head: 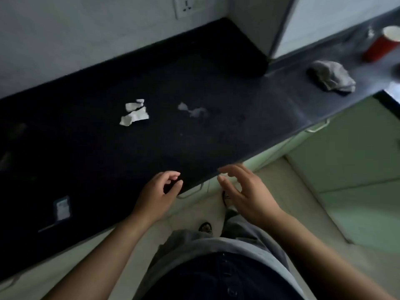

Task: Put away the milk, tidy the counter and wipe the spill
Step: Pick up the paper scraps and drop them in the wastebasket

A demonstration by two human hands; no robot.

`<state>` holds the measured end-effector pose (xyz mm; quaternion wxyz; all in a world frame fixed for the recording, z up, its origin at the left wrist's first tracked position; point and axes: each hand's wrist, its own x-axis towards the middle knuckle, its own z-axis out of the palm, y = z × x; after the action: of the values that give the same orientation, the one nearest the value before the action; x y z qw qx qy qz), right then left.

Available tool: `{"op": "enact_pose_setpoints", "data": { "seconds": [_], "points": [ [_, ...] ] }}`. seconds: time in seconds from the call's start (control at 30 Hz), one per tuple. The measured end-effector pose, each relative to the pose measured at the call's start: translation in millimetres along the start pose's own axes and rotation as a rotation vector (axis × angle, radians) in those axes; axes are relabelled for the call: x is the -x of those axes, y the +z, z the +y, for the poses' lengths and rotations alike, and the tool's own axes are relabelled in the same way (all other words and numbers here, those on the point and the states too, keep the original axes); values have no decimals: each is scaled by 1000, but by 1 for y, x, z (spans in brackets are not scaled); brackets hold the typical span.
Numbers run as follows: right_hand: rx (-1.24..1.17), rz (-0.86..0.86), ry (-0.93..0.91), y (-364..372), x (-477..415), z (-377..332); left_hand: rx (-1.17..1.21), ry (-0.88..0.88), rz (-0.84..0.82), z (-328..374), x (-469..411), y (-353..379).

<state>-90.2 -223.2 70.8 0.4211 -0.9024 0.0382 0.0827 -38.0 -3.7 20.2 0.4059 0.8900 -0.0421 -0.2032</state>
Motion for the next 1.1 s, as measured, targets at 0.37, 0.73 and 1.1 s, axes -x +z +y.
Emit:
{"op": "enact_pose_setpoints", "data": {
  "seconds": [0.37, 0.73, 1.1],
  "points": [
    [80, -459, -299, 7, -190, -5, -296, -278, 518, -47, -99, -21],
    [107, -507, -503, 81, -293, -30, -454, -536, 658, -96, -142, -27],
    [415, -394, -621, 149, -382, -56, -484, -567, 660, -98, -144, -30]
  ]
}}
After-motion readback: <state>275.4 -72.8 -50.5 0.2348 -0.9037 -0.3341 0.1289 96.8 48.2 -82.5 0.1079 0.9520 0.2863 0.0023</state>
